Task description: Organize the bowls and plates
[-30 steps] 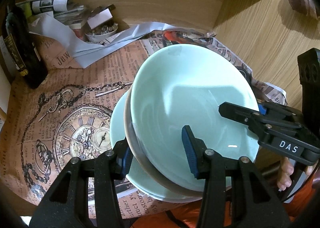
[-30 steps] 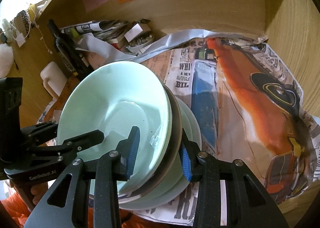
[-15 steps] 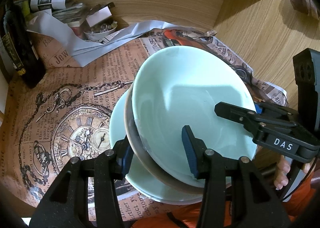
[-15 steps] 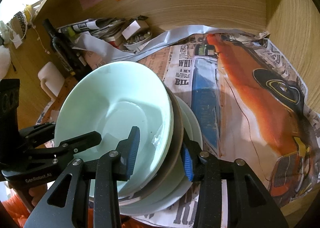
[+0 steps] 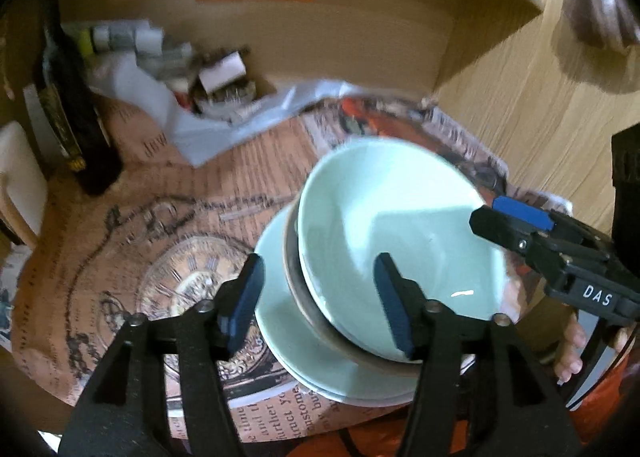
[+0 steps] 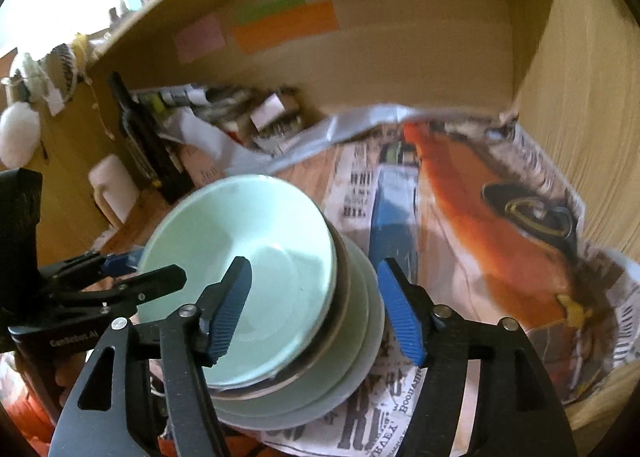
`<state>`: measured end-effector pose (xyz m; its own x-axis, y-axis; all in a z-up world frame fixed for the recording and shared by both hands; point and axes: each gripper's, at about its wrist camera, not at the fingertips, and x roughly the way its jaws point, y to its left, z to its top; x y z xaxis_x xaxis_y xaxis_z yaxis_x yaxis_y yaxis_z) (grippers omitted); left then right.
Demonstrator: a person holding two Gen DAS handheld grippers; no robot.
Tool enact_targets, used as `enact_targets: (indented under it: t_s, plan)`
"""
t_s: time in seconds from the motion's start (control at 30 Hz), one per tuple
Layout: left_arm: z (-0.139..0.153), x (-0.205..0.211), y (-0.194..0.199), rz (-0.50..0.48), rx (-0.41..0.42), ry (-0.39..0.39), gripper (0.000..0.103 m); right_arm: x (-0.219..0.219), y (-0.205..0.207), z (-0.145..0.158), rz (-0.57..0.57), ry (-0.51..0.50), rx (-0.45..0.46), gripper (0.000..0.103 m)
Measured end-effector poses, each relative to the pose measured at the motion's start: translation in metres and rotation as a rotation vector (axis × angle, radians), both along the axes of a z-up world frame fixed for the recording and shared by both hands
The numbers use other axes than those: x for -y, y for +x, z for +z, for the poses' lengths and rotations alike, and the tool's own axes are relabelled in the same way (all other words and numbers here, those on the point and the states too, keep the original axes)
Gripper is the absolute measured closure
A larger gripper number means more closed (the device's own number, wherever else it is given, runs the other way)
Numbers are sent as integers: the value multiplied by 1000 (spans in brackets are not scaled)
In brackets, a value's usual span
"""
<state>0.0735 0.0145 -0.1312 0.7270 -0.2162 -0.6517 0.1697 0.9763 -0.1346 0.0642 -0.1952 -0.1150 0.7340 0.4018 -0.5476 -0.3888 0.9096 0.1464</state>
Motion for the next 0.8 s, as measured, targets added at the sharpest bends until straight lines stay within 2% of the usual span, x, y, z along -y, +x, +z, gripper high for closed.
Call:
enact_targets:
  t_s: [0.23,0.3,0.37,0.4,0.5,0.67,0.8]
  plan:
    - [42,0,-39,22,235,31,33,1,-30,31,19,37,144,37]
    - [52,0,-49,24,293,16,19,1,-39,38,29,43,185,37]
    - [58,-1,-57,34,341,3,15,1,-48,43,37,50,222,37]
    - [61,-1,-61,40,361,2,13,1,-53,46,42,54,239,35]
    - [69,-1,-72,54,429,6,7,3,-66,51,41,70,296,20]
    - [73,-1,-82,77,482,3,2,5,-79,56,36,74,371,16]
    - [71,-1,-86,78,487,-2,2,6,-88,58,24,78,418,4]
